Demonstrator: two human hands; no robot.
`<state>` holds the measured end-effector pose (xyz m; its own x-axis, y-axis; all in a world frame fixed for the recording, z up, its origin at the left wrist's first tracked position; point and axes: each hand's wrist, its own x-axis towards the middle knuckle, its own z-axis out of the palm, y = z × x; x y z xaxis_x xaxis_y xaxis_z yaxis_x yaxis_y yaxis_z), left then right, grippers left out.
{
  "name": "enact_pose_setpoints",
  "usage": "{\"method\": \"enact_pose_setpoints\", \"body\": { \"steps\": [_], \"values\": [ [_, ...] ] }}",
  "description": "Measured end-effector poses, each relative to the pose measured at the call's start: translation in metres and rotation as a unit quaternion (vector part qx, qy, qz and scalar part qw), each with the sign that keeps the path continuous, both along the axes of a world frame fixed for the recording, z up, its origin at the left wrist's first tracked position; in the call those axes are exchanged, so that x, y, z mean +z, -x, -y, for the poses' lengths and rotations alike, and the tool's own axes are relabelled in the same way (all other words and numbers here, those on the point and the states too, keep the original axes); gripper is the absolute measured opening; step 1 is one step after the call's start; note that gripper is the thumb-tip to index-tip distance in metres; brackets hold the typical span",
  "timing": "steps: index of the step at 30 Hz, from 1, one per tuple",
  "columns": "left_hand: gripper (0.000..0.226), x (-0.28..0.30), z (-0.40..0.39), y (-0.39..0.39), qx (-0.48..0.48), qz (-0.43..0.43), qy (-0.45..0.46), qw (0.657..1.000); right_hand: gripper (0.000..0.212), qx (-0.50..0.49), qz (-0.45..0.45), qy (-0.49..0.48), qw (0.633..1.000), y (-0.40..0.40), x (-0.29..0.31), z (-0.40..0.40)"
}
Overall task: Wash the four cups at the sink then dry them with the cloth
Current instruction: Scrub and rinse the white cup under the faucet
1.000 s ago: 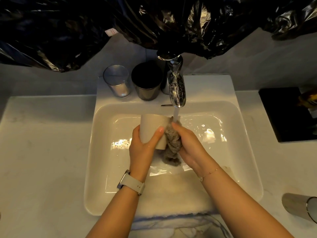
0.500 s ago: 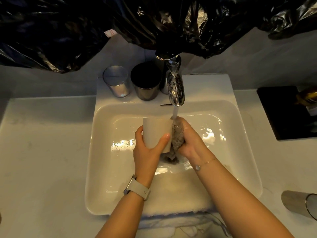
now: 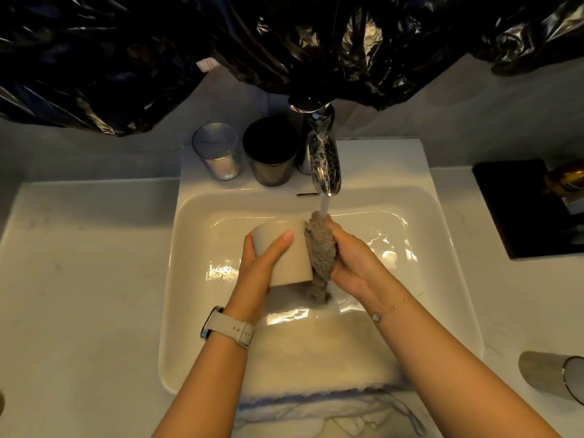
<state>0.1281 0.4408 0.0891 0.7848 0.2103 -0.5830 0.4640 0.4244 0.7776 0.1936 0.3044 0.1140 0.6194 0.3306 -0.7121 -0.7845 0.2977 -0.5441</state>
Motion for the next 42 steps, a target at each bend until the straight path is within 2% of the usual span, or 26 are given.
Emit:
{"method": "enact_pose_setpoints", "body": {
  "steps": [4, 7, 9, 12, 15, 18, 22, 24, 25, 27, 30, 32, 34, 36, 39, 42],
  "values": [
    [0.088, 0.0, 0.002, -0.014, 0.055, -0.064, 0.149, 0.985, 0.036, -0.011, 0.104, -0.021, 0.994, 0.017, -0.003, 0.008],
    [0.09, 0.002, 0.007, -0.014, 0.07, -0.1, 0.167, 0.978, 0.043, -0.001, 0.135, -0.052, 0.989, 0.029, -0.008, 0.018],
    [0.079, 0.004, 0.012, -0.012, 0.067, -0.1, 0.184, 0.976, 0.046, 0.003, 0.153, -0.03, 0.988, 0.032, -0.01, 0.022],
    [0.068, 0.007, 0.026, -0.005, 0.067, -0.076, 0.161, 0.982, 0.04, -0.014, 0.16, 0.02, 0.987, 0.033, -0.011, 0.021],
    [0.077, 0.004, 0.038, -0.001, 0.101, -0.066, 0.064, 0.991, 0.028, -0.077, 0.146, 0.096, 0.982, 0.035, -0.014, 0.009],
    [0.078, 0.0, 0.035, -0.003, 0.122, -0.076, 0.086, 0.986, 0.024, -0.067, 0.18, 0.151, 0.97, 0.036, -0.02, 0.004],
    [0.068, 0.001, 0.024, -0.001, 0.117, -0.09, 0.206, 0.967, 0.034, -0.002, 0.18, 0.025, 0.983, 0.039, -0.026, 0.015],
    [0.057, 0.008, 0.027, 0.003, 0.114, -0.094, 0.225, 0.963, 0.036, 0.01, 0.18, 0.005, 0.984, 0.035, -0.022, 0.018],
    [0.053, 0.012, 0.03, 0.005, 0.113, -0.091, 0.222, 0.964, 0.036, 0.007, 0.184, 0.016, 0.983, 0.033, -0.02, 0.017],
    [0.06, 0.012, 0.036, 0.008, 0.14, -0.077, 0.185, 0.97, 0.033, -0.022, 0.189, 0.072, 0.979, 0.031, -0.017, 0.008],
    [0.071, 0.016, 0.039, 0.008, 0.156, -0.038, 0.015, 0.987, 0.026, -0.058, 0.202, 0.143, 0.967, 0.038, -0.022, -0.002],
    [0.069, 0.021, 0.035, 0.004, 0.154, -0.029, -0.003, 0.988, 0.025, -0.051, 0.2, 0.134, 0.969, 0.044, -0.023, -0.002],
    [0.071, 0.02, 0.028, 0.002, 0.161, -0.054, 0.054, 0.984, 0.022, -0.02, 0.217, 0.115, 0.969, 0.046, -0.024, 0.005],
    [0.073, 0.021, 0.026, 0.005, 0.147, -0.075, 0.144, 0.976, 0.028, 0.001, 0.219, 0.054, 0.974, 0.045, -0.026, 0.015],
    [0.043, 0.03, 0.028, 0.01, 0.084, -0.105, 0.245, 0.96, 0.043, 0.035, 0.199, -0.036, 0.979, 0.037, -0.025, 0.035],
    [0.037, 0.036, 0.028, 0.007, 0.062, -0.137, 0.299, 0.942, 0.026, 0.076, 0.255, 0.022, 0.964, 0.031, -0.017, 0.044]
  ]
}}
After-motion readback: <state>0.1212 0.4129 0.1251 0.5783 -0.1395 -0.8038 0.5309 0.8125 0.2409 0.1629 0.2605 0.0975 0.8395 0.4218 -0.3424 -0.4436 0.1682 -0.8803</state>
